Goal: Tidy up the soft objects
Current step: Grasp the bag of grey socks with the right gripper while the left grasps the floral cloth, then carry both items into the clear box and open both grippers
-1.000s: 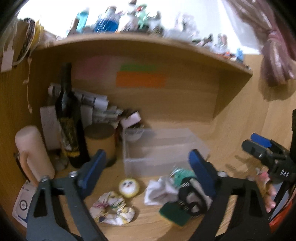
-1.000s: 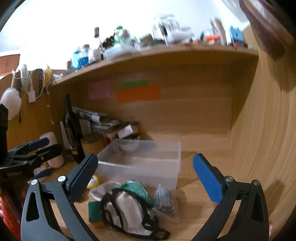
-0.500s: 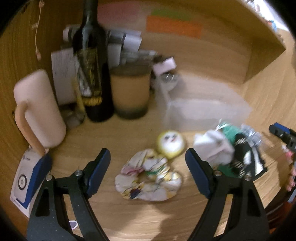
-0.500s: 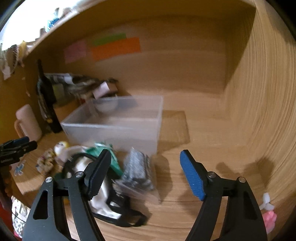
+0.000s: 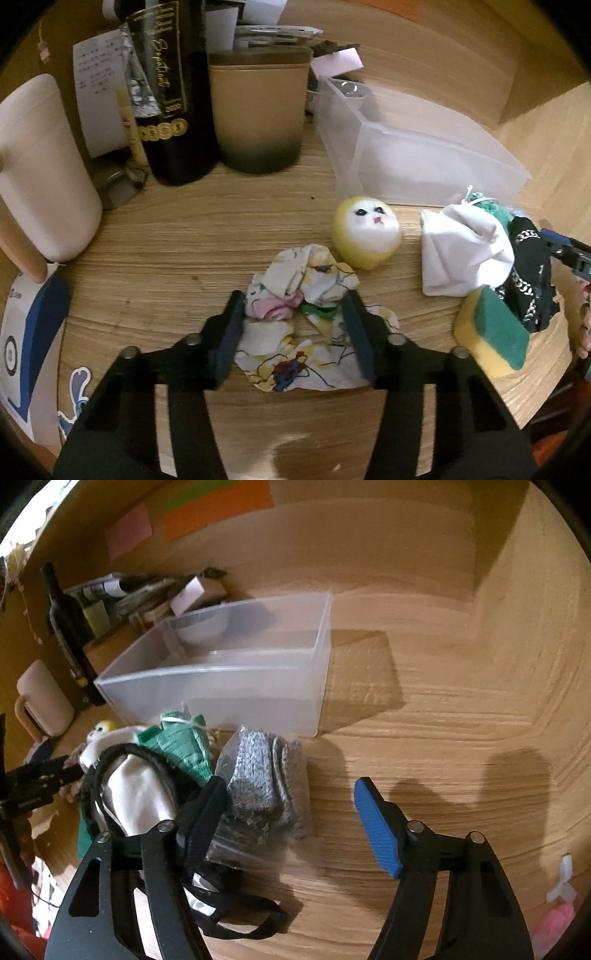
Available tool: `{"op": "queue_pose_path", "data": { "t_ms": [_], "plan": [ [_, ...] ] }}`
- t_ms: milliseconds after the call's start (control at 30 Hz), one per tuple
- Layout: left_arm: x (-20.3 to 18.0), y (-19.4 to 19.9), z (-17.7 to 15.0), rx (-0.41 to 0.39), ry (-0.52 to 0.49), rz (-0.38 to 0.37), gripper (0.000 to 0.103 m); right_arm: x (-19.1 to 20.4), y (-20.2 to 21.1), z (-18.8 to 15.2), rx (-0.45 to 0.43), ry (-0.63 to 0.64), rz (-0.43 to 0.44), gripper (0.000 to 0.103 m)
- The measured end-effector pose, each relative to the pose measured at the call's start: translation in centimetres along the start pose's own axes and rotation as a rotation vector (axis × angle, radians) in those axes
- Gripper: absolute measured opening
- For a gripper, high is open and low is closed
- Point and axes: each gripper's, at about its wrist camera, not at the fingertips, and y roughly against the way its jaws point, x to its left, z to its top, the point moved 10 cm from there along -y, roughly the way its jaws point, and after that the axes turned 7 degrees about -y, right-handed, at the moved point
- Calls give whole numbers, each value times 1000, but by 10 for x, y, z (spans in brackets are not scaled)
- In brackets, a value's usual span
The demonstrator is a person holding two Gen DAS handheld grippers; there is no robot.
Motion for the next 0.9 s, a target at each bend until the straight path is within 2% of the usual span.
{"op": "queue_pose_path", "data": {
  "t_ms": [100, 167, 233, 300, 633, 900],
  "plan": [
    [-5, 2, -2, -8, -3, -20, 36, 4, -9, -4, 43, -3, 20, 52],
    [-7, 2, -3, -11, 1, -36, 27, 4, -15, -8, 72, -9, 34, 38],
    [-7, 6, -4, -19, 11, -36, 14, 4, -15, -9, 70, -20, 41, 34],
    [-6, 8, -2, -29, 19, -33, 10, 4, -11, -8, 56, -28, 45, 29],
    [-10, 48, 14, -129, 14, -7, 8, 1, 23, 8, -73, -21, 28, 25],
    [-19, 82, 56, -263, -18, 15, 8, 10, 52, 31, -184, 0, 53, 25]
  ]
}}
